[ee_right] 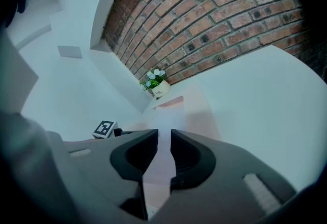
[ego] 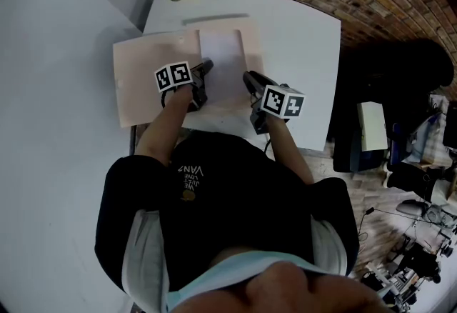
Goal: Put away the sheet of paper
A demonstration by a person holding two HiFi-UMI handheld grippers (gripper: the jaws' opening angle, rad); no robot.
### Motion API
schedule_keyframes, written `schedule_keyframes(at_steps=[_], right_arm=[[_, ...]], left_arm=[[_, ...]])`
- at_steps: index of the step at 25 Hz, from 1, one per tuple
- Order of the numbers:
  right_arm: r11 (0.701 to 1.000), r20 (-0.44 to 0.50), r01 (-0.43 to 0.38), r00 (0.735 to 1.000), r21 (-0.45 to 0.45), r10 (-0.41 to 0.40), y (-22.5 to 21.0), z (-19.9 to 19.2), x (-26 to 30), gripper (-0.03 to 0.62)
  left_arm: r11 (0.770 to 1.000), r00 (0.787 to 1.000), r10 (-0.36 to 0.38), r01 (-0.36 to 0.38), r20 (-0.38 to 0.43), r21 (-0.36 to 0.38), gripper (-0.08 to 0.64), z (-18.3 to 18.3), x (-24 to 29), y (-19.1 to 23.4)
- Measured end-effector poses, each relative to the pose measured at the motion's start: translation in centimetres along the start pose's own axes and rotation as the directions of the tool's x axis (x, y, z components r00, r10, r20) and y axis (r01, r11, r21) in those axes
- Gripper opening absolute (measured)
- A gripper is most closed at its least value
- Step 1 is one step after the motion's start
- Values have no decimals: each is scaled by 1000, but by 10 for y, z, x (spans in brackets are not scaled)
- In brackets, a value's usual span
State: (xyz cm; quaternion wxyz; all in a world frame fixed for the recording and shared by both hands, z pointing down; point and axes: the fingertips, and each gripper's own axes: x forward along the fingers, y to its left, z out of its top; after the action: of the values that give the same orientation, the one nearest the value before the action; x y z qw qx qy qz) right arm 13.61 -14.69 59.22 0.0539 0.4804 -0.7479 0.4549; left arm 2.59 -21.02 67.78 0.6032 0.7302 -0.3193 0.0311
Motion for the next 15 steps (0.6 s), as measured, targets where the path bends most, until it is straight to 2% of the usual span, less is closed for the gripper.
schedule_keyframes(at_steps=[6, 10, 15], right_arm=[[1000, -2, -7, 1000, -2, 7, 2, -1, 1, 77], [1000, 0, -15, 1000, -4, 15, 5, -1, 1, 77], [1000, -1, -17, 1000, -5, 17, 7, -3, 1, 77]], left_arm=[[999, 999, 32, -33, 6, 40, 162, -1, 0, -4], [988, 997, 77, -79, 16, 131, 255, 1, -2, -5], [967, 994, 108, -102, -13, 232, 309, -5, 0, -10]])
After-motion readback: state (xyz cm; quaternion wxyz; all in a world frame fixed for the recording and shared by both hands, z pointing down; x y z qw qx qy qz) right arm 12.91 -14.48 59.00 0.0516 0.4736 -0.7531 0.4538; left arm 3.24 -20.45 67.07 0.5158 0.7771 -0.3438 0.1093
